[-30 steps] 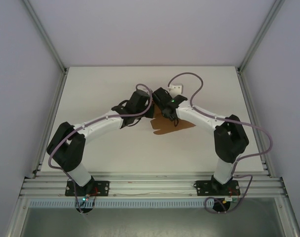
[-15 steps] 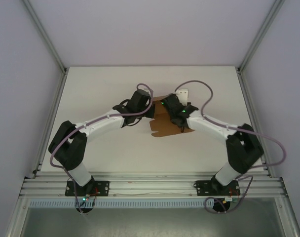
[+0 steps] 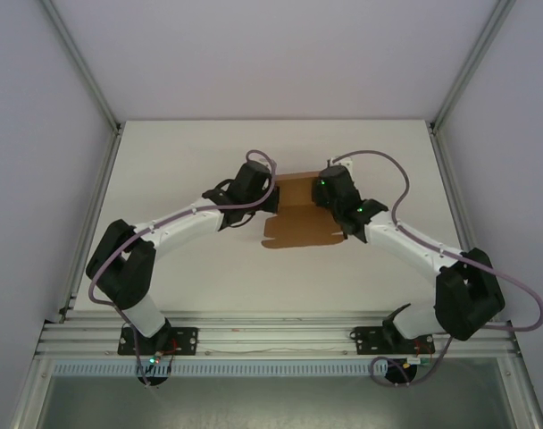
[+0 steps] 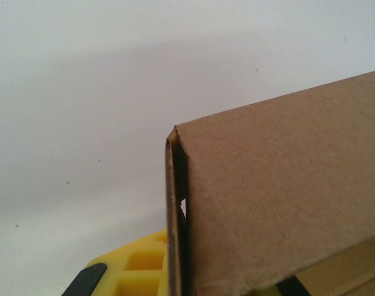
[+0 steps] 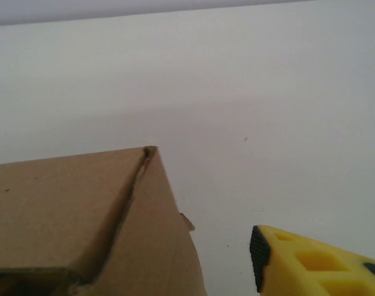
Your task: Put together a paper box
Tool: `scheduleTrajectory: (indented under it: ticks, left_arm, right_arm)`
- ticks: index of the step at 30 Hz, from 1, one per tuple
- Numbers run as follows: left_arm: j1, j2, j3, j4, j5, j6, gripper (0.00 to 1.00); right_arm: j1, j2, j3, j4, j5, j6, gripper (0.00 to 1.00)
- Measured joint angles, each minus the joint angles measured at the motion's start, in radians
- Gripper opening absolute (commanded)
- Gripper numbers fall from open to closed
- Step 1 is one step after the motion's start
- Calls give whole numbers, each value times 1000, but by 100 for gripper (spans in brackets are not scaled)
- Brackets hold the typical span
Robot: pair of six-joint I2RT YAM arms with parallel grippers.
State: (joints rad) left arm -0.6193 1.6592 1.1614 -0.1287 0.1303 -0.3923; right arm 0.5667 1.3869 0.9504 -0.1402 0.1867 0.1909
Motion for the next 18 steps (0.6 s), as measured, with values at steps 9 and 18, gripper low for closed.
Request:
scheduleTrajectory:
  ticks: [9,18]
  left_arm:
    - [0,0,0,-40,-51,55,0]
    - [0,0,67,-222,-20,260,0]
  right_arm:
    - [-1,-167,-87,42,-148,3,100]
    - [-27,-384,-113,-48,-56,52,100]
